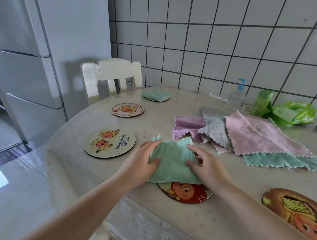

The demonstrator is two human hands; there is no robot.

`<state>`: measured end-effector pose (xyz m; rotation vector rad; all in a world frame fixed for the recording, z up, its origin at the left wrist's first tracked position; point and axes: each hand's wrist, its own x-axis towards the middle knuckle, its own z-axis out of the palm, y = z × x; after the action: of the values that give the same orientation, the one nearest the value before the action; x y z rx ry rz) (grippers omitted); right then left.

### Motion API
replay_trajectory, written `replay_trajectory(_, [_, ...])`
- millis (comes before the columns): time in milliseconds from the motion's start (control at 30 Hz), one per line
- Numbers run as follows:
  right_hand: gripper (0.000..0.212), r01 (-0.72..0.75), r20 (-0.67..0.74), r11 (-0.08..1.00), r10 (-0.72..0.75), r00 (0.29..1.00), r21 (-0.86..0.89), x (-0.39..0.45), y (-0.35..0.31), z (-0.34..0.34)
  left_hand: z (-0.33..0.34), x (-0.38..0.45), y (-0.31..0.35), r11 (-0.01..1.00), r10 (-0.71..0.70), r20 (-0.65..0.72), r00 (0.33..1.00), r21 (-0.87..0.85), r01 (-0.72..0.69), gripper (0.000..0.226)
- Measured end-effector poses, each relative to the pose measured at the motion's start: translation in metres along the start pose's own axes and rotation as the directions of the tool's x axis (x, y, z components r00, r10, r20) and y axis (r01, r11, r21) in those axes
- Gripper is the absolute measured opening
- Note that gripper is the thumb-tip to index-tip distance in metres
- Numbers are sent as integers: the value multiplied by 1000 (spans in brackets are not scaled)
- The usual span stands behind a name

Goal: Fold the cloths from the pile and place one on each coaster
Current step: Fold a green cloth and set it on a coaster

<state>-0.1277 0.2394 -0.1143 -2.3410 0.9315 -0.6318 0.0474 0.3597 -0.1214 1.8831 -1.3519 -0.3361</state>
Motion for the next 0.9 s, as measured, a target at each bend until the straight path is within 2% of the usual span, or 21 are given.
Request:
replay_trajectory(67, [47,5,-32,996,-3,999,91,2,-4,3,0,3,-3,987,-24,-22,999,-157,21,53])
replay_trajectory(167, [45,-6,-49,965,20,999,264,11,-15,7,-6,8,-4,902,-107,-40,993,-423,81,53])
replay_trajectory(367, [37,-108,18,851,114,993,514,58,-36,24,-44,41,-24,789,-238,-83,968,-597,143,45])
replay_trajectory(433, [35,-163,72,760,153,986,629,82,-40,36,-58,60,-35,744,-278,-75,958,-647,165,44])
replay_trajectory(500, [30,-222,138,651,179,974,726,109,-48,47,-73,85,-48,723,-325,-60,944,-659,207,40])
replay_trajectory(667, [32,-302,238,573,187,953,762,187,-66,72,-109,157,-90,742,-371,-67,926,-622,252,33])
replay_trajectory(900, [33,-327,302,650,154,941,686,286,-85,104,-149,253,-141,856,-358,-140,923,-443,265,35])
